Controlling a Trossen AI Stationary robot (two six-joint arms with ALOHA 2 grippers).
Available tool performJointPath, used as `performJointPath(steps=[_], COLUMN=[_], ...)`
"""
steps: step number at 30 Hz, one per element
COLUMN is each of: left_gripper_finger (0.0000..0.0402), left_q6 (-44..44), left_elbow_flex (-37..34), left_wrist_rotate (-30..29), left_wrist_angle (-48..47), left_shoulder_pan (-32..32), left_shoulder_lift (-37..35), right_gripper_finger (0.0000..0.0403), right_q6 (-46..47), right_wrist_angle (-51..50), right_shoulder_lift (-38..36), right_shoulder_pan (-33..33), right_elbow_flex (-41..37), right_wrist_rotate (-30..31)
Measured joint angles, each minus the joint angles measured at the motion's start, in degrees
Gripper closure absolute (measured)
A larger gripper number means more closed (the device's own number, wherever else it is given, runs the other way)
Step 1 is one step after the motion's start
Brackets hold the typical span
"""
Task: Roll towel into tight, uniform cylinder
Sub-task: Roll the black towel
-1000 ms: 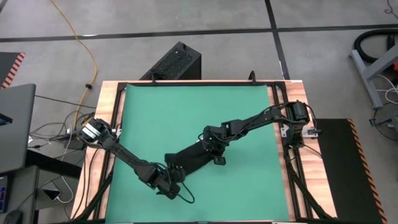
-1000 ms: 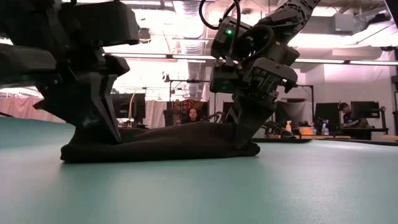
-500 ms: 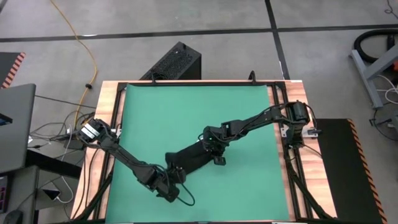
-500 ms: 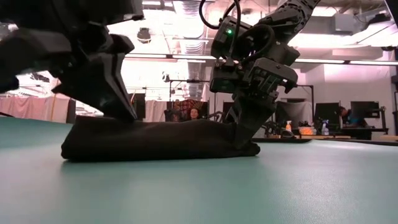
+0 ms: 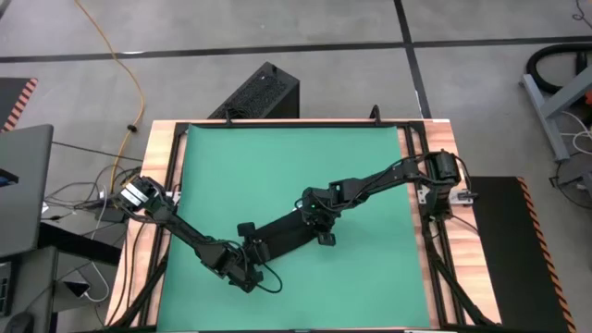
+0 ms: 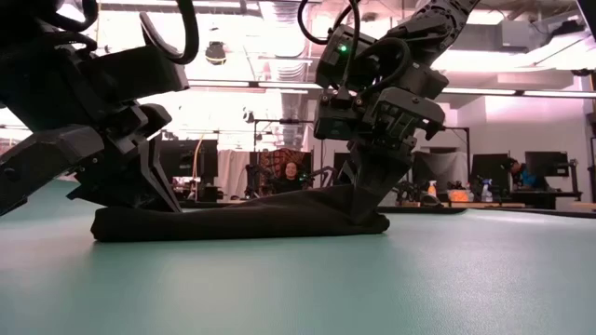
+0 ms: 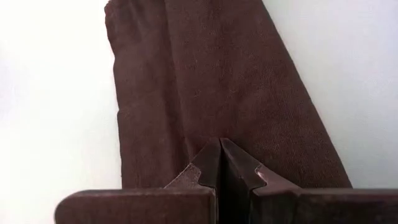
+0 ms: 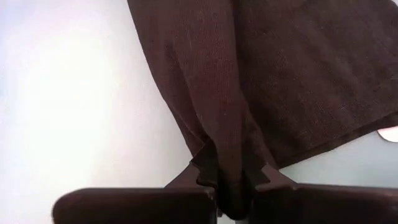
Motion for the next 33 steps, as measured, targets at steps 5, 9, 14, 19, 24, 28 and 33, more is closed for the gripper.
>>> performJointPath(steps=[5, 9, 14, 19, 24, 28, 33], left_gripper_finger=[0.0402, 0.0401, 0.0401, 0.0401, 0.0402, 0.0401, 0.0401], left_q6=[0.69, 2.11, 2.63, 3.78, 6.52, 7.96, 8.01], left_elbow_flex=[-0.21, -0.21, -0.32, -0.32, -0.34, -0.34, -0.37], left_wrist_rotate=[0.2, 0.91, 1.21, 1.66, 1.78, 1.9, 1.92], left_wrist_angle=[0.0, -0.09, -0.25, -0.28, -0.33, -0.39, -0.61], left_shoulder_pan=[0.0, 0.0, 0.0, 0.0, -0.02, -0.02, -0.02], left_shoulder_lift=[0.0, 0.0, 0.0, 0.02, 0.02, 0.04, 0.07], right_gripper_finger=[0.0344, 0.0311, 0.0267, 0.0245, 0.0229, 0.0213, 0.0208], right_q6=[-1.61, -3.96, -4.9, -5.72, -6.34, -7.74, -11.44], right_wrist_angle=[0.02, -0.17, 0.24, -1.68, -3.75, -6.47, -7.47], right_shoulder_lift=[0.02, -0.45, -1.96, -6.17, -11.25, -15.96, -20.61], right_shoulder_pan=[0.46, 1.06, 0.91, -0.08, -1.62, -1.94, -0.97], right_elbow_flex=[0.0, -0.01, -0.2, -0.24, -0.22, -0.13, -1.46], right_wrist_rotate=[1.79, 5.6, 5.75, 6.49, 6.51, 6.71, 5.67])
